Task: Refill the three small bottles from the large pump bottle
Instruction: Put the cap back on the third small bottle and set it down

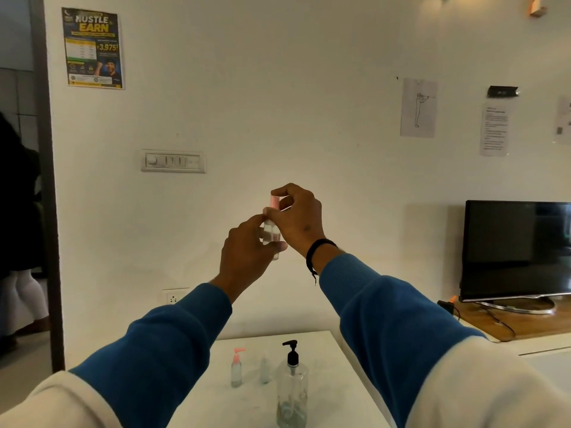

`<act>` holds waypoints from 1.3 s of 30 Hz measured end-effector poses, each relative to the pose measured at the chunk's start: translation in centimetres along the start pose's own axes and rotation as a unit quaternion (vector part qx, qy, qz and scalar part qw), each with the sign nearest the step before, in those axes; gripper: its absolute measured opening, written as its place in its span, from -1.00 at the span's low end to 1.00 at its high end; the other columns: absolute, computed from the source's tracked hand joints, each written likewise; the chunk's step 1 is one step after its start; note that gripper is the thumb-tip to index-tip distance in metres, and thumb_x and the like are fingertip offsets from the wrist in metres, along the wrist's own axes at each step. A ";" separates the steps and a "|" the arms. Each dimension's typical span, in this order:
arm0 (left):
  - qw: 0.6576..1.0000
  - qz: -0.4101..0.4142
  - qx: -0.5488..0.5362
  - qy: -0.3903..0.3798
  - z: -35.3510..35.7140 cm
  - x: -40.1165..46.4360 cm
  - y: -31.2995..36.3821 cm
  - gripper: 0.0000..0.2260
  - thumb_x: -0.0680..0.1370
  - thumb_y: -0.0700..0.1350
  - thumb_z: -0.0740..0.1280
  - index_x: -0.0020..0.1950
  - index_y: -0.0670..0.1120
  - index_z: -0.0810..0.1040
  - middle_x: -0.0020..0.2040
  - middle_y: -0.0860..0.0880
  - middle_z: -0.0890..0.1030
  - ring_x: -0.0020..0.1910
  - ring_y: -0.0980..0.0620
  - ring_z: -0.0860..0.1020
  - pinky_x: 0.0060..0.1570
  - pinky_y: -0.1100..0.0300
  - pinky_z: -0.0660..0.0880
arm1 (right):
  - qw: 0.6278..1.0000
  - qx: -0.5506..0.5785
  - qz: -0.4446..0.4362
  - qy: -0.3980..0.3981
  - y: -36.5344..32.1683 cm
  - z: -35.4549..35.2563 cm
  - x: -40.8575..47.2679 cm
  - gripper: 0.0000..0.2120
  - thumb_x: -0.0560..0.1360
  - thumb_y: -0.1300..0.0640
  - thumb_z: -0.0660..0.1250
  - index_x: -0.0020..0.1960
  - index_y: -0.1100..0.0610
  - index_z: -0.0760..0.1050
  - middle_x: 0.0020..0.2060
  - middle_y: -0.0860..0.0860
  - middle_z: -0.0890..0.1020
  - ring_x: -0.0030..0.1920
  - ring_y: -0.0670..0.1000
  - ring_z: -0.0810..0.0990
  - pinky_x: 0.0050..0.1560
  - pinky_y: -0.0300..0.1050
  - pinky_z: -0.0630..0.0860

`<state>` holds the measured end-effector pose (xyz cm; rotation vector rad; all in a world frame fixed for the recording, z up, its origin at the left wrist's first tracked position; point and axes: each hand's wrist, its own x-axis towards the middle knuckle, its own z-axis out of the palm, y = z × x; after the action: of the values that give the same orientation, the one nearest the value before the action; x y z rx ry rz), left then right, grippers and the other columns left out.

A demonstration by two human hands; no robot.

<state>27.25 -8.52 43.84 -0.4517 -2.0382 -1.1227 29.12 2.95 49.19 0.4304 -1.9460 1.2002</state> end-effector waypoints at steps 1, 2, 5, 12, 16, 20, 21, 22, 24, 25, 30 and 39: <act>1.000 0.000 0.000 0.000 0.0 0.0 0.0 -0.52 0.46 0.03 0.56 0.33 -0.01 0.54 0.05 0.06 0.67 -0.13 0.09 0.60 -0.18 0.32 0.47 | 1.000 -0.003 -0.002 0.005 -0.1 0.1 0.0 -0.73 0.51 0.17 0.51 0.19 0.09 0.60 -0.12 -0.04 0.63 -0.20 -0.15 0.58 -0.24 -0.51 0.38; 1.000 0.002 0.001 0.001 -0.1 0.0 0.1 -0.52 0.45 0.03 0.56 0.33 0.00 0.55 0.04 0.06 0.67 -0.12 0.08 0.61 -0.17 0.30 0.49 | 1.000 -0.003 -0.003 0.009 -0.2 0.2 -0.1 -0.73 0.51 0.18 0.49 0.20 0.10 0.60 -0.08 -0.02 0.65 -0.16 -0.12 0.59 -0.22 -0.49 0.40; 1.000 0.000 0.000 0.005 -0.3 0.1 0.2 -0.50 0.45 0.01 0.57 0.35 0.00 0.54 0.07 0.03 0.68 -0.10 0.05 0.63 -0.08 0.17 0.57 | 1.000 0.007 0.002 0.013 -0.5 0.4 0.0 -0.75 0.53 0.26 0.42 0.19 0.13 0.60 0.03 0.01 0.66 -0.02 -0.04 0.62 -0.18 -0.48 0.41; 1.000 0.003 -0.009 0.000 -0.4 -0.3 0.4 -0.56 0.45 -0.01 0.57 0.28 -0.01 0.57 0.02 0.04 0.69 -0.09 0.04 0.65 -0.08 0.15 0.60 | 1.000 -0.020 -0.009 0.005 -0.7 0.4 0.1 -0.74 0.48 0.16 0.55 0.13 0.09 0.58 -0.06 0.05 0.65 -0.08 0.01 0.64 -0.08 -0.22 0.58; 1.000 -0.003 -0.002 -0.002 -0.5 -0.5 0.2 -0.51 0.45 0.02 0.57 0.33 -0.02 0.56 0.06 0.01 0.68 -0.06 0.01 0.64 -0.01 0.10 0.59 | 1.000 0.000 0.001 0.007 -0.4 0.0 0.0 -0.79 0.51 0.08 0.52 0.10 0.10 0.61 -0.12 -0.01 0.66 -0.17 -0.10 0.61 -0.11 -0.31 0.57; 1.000 -0.009 0.002 0.008 -0.8 -0.3 -0.2 -0.49 0.43 0.03 0.58 0.34 0.01 0.55 0.11 -0.01 0.69 -0.06 0.00 0.64 -0.05 0.15 0.54 | 1.000 0.023 0.014 -0.008 -0.4 -0.1 -0.1 -0.80 0.51 0.27 0.46 0.11 0.10 0.65 -0.12 -0.07 0.66 -0.10 -0.10 0.64 0.07 -0.17 0.65; 1.000 -0.008 0.001 0.009 -0.8 -0.3 -0.2 -0.49 0.43 0.03 0.58 0.34 0.01 0.55 0.11 -0.01 0.69 -0.06 0.01 0.64 -0.06 0.16 0.53 | 1.000 0.025 0.014 -0.008 -0.3 -0.1 -0.1 -0.80 0.49 0.26 0.48 0.09 0.09 0.66 -0.15 -0.08 0.67 -0.13 -0.11 0.65 0.03 -0.23 0.65; 1.000 -0.007 0.000 0.010 -0.8 -0.3 -0.3 -0.49 0.43 0.03 0.58 0.34 0.00 0.55 0.11 -0.01 0.69 -0.06 0.01 0.64 -0.06 0.17 0.53 | 1.000 0.025 0.015 -0.008 -0.4 -0.1 0.0 -0.80 0.47 0.24 0.52 0.07 0.08 0.65 -0.18 -0.08 0.66 -0.16 -0.12 0.65 -0.05 -0.32 0.62; 1.000 -0.005 0.001 0.005 -0.7 -0.5 -0.2 -0.49 0.44 0.04 0.57 0.35 -0.02 0.55 0.13 -0.02 0.69 -0.05 0.02 0.64 -0.04 0.17 0.55 | 1.000 0.023 0.020 -0.007 -0.3 0.0 0.0 -0.77 0.44 0.20 0.58 0.04 0.08 0.62 -0.22 -0.06 0.64 -0.22 -0.15 0.61 -0.21 -0.44 0.50; 1.000 -0.005 0.001 0.001 -0.6 -0.6 -0.2 -0.49 0.45 0.04 0.57 0.35 -0.03 0.55 0.14 -0.03 0.69 -0.06 0.02 0.63 -0.03 0.16 0.56 | 0.999 0.021 0.024 -0.004 -0.3 0.0 -0.1 -0.75 0.43 0.18 0.59 0.04 0.09 0.60 -0.22 -0.04 0.63 -0.24 -0.14 0.59 -0.24 -0.44 0.45; 1.000 0.002 -0.005 0.008 -0.5 -0.7 0.2 -0.54 0.46 -0.02 0.55 0.33 -0.05 0.56 0.09 -0.03 0.69 -0.09 0.04 0.60 -0.04 0.16 0.52 | 0.999 0.025 0.032 -0.002 -0.5 0.4 -0.5 -0.77 0.48 0.21 0.50 0.09 0.09 0.55 -0.08 0.01 0.65 -0.11 -0.04 0.62 -0.20 -0.40 0.46; 1.000 0.006 -0.005 0.011 -0.4 -0.8 0.4 -0.53 0.45 -0.04 0.57 0.32 -0.06 0.57 0.06 -0.03 0.70 -0.09 -0.01 0.66 -0.01 0.07 0.62 | 1.000 0.013 0.021 0.007 -0.7 0.4 -0.5 -0.75 0.47 0.19 0.56 0.08 0.06 0.57 -0.18 -0.01 0.63 -0.22 -0.12 0.58 -0.24 -0.38 0.44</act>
<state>28.21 -8.64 43.59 -0.4544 -2.0087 -1.1266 29.66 2.21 49.14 0.3947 -1.9382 1.2542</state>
